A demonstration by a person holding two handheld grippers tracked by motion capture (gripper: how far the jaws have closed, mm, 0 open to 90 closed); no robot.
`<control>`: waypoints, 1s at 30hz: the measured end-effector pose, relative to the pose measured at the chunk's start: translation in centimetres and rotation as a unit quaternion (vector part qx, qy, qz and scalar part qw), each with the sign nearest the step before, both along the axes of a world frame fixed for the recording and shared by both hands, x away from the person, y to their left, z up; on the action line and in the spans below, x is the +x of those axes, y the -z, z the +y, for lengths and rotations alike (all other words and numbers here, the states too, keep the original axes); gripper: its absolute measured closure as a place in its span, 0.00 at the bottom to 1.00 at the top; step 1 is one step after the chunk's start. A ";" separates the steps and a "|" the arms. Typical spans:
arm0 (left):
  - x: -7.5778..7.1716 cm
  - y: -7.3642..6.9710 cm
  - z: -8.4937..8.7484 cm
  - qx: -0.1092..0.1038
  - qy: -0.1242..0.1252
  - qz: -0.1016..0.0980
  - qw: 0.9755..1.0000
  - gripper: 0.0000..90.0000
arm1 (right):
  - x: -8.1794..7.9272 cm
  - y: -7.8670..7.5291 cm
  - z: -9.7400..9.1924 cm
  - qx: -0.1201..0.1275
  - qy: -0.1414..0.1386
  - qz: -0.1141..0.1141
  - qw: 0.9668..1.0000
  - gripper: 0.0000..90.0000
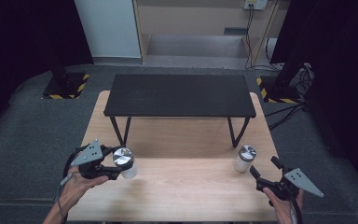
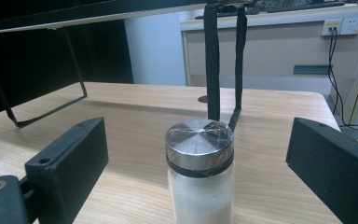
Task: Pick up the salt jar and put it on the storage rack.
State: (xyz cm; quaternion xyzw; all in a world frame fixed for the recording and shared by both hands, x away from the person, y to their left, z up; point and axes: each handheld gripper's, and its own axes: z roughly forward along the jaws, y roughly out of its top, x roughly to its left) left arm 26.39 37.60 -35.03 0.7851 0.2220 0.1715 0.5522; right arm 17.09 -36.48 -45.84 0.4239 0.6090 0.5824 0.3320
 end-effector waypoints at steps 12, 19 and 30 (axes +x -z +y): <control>1.1 -7.6 -2.6 0.015 -0.009 -0.016 1.000 0.38 | 0.0 0.0 0.0 0.001 -0.001 0.000 1.000 0.06; 1.6 -10.5 -3.7 0.019 -0.015 -0.027 0.999 0.38 | 0.0 0.1 0.0 0.002 -0.002 0.001 1.000 0.06; 2.1 -13.5 -4.7 0.023 -0.006 -0.028 0.999 0.38 | 0.0 0.1 0.0 0.004 -0.003 0.001 1.000 0.06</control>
